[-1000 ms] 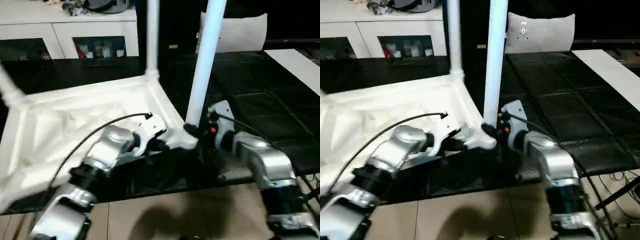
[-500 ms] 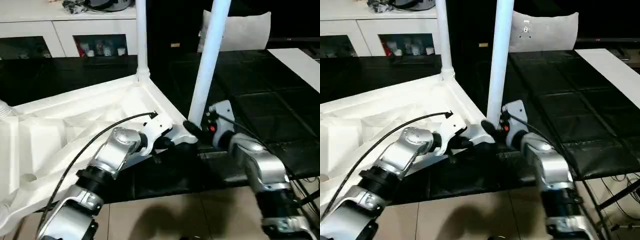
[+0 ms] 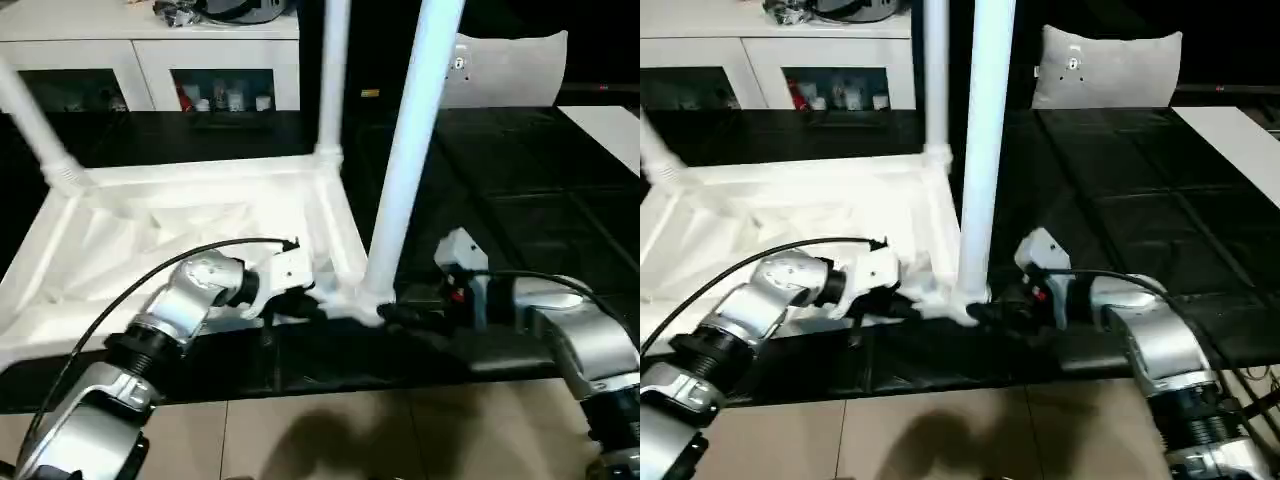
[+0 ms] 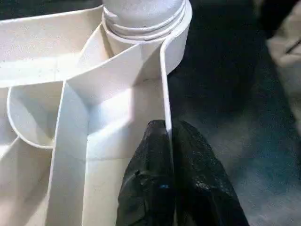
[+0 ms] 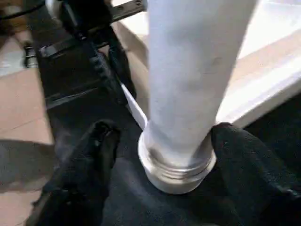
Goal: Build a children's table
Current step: Rotate leg to tighten
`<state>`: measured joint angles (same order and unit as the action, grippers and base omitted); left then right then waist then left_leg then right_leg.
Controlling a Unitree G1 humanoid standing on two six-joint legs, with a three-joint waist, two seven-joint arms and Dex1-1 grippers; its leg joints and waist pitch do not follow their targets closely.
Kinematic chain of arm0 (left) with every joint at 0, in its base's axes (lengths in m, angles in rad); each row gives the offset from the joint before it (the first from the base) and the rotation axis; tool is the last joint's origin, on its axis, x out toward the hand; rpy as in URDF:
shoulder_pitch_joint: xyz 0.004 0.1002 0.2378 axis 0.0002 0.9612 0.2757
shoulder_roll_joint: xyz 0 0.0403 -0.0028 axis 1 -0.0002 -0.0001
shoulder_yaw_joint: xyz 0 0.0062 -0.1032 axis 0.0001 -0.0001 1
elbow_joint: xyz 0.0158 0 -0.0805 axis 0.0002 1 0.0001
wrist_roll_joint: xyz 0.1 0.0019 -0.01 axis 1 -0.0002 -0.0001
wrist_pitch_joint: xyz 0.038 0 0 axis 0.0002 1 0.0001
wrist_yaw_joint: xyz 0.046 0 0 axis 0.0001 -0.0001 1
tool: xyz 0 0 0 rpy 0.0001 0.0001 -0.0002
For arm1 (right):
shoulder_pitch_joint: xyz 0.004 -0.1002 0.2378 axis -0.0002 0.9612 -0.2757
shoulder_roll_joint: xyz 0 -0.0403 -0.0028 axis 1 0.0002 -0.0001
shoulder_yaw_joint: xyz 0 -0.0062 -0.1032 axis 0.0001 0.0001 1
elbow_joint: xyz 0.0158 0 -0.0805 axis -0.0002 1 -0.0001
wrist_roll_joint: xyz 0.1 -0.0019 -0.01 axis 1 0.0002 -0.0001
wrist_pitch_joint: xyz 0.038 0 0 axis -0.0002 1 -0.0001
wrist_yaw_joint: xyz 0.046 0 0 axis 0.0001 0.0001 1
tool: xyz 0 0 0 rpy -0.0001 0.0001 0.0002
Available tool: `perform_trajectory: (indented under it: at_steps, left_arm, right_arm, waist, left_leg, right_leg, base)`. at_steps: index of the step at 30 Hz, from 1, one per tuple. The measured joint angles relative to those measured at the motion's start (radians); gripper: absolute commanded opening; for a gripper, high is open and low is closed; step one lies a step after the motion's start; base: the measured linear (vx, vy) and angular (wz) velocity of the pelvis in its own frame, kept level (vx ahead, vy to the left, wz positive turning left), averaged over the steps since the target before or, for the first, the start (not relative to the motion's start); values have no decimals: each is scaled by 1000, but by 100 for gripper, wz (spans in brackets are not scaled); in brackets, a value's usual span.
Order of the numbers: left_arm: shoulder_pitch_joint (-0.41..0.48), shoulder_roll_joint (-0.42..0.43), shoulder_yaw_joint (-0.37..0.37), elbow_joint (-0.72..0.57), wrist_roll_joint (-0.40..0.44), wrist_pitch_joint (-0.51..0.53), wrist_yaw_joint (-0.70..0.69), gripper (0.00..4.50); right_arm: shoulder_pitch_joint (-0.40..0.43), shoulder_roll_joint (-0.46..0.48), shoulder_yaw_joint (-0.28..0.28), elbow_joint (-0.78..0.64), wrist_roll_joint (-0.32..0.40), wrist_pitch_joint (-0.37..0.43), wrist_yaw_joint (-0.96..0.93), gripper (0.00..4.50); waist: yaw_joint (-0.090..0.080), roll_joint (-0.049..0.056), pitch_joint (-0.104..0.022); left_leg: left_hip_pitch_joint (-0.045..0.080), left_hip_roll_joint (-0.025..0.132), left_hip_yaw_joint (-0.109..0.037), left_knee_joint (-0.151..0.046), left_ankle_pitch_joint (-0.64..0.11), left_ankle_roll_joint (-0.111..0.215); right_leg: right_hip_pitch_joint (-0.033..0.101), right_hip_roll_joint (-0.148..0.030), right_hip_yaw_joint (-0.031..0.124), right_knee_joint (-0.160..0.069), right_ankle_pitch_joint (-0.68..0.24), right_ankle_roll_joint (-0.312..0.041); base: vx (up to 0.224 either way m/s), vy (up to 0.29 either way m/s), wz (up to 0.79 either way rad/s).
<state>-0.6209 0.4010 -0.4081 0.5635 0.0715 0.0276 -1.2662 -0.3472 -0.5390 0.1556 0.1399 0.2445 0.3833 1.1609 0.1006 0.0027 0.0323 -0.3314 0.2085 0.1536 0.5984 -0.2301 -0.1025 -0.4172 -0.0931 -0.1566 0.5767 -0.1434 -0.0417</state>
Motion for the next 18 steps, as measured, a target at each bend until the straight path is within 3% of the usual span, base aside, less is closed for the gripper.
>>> perform_trajectory:
  at_steps: [6,13,18]
  left_arm:
    - [0,15,-33,-2,-21,-48,-108,0]
    - [0,18,-38,-2,-29,-65,-143,0]
    - [0,16,-38,-2,-35,-62,-147,0]
  right_arm:
    - [-3,-22,38,0,25,0,99,266]
    - [-2,-23,48,0,39,7,134,207]
    - [4,-23,46,-2,49,11,132,193]
  waist:
    - [19,0,0]
    - [20,0,0]
    - [20,-1,0]
  left_leg:
    - [0,0,0,1,0,0]
    - [0,0,0,1,0,0]
    - [0,0,0,1,0,0]
  right_leg:
    - [0,0,0,1,0,0]
    - [0,0,0,1,0,0]
    - [0,0,0,1,0,0]
  base:
    - [0,0,0]
    - [0,0,0]
    - [0,0,0]
